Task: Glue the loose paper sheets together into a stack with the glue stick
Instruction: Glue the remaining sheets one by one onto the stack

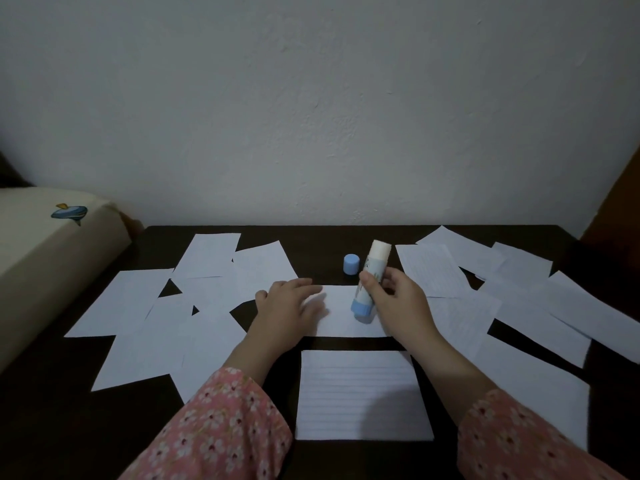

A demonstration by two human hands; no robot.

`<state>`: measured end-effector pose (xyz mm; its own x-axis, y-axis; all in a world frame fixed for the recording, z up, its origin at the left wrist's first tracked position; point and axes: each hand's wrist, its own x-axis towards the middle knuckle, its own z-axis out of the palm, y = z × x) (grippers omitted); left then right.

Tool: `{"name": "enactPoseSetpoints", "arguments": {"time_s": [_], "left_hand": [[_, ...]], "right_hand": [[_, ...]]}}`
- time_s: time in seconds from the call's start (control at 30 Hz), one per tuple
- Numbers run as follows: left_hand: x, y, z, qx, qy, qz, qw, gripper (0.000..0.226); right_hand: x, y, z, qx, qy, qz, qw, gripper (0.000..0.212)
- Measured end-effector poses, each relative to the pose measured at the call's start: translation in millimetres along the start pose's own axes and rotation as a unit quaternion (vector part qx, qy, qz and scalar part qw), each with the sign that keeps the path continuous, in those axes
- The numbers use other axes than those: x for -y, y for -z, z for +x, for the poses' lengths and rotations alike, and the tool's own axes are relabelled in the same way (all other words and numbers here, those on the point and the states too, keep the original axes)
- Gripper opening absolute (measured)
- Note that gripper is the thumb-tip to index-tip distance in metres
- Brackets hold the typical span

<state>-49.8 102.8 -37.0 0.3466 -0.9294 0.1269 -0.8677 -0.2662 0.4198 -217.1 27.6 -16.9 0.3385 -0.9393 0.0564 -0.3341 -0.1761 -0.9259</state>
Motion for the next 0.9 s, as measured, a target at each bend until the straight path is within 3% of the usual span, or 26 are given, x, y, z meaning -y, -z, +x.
{"name": "enactPoseSetpoints", "arguments": {"time_s": [0.13,0.27,0.33,0.4,0.47,0.6,0.7,0.9], "left_hand": [[-26,2,-12,0.016,-0.013,-0.256,0.966,0.057],[-43,-1,-16,-0.053,-0.018,-0.33,0.942,0.028],[-42,0,-15,-0.059,0.002,-0.369,0.928,0.024],[-40,4,-14,-0.058,0.052,-0.436,0.897,0.023],[-39,8,-13,-0.065,0.097,-0.484,0.867,0.023],[-37,7,-11,-0.055,0.114,-0.521,0.844,0.03],[-45,6,-10,-0.007,0.106,-0.518,0.849,0.039],[-61,-4,-13,0.031,0.076,-0.455,0.887,0.029]], "right_hand": [[7,3,0,0.038,0.003,0.12,0.992,0.029],[7,4,-3,0.063,0.018,0.15,0.986,0.037],[0,12,-2,0.081,0.062,0.067,0.992,0.046],[-14,25,1,0.101,0.105,-0.075,0.987,0.042],[-30,36,5,0.115,0.133,-0.2,0.964,0.038],[-46,48,7,0.149,0.161,-0.347,0.912,0.041],[-52,53,5,0.167,0.176,-0.389,0.889,0.043],[-57,55,4,0.191,0.169,-0.379,0.89,0.05]]}}
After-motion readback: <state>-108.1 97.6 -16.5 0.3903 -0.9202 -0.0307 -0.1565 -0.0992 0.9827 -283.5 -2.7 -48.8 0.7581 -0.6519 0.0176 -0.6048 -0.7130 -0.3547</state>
